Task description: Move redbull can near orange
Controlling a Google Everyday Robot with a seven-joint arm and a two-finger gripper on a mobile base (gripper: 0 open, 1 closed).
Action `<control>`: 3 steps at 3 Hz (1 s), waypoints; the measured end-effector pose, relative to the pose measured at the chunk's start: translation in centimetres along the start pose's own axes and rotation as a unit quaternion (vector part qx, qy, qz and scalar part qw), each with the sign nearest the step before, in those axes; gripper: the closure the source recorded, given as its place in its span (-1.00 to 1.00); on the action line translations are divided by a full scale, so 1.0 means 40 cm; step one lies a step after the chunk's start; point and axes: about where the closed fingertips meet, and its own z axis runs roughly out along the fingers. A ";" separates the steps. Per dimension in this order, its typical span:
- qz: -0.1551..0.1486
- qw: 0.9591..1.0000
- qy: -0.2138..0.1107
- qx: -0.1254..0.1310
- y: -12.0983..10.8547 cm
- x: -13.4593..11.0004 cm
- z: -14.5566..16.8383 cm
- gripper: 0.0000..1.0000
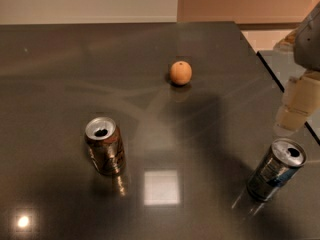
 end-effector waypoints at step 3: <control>-0.004 0.999 -0.038 -0.014 0.016 0.036 -0.025 -1.00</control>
Offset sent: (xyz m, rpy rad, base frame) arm -0.0005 -0.0043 0.0009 0.0518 0.0194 0.0288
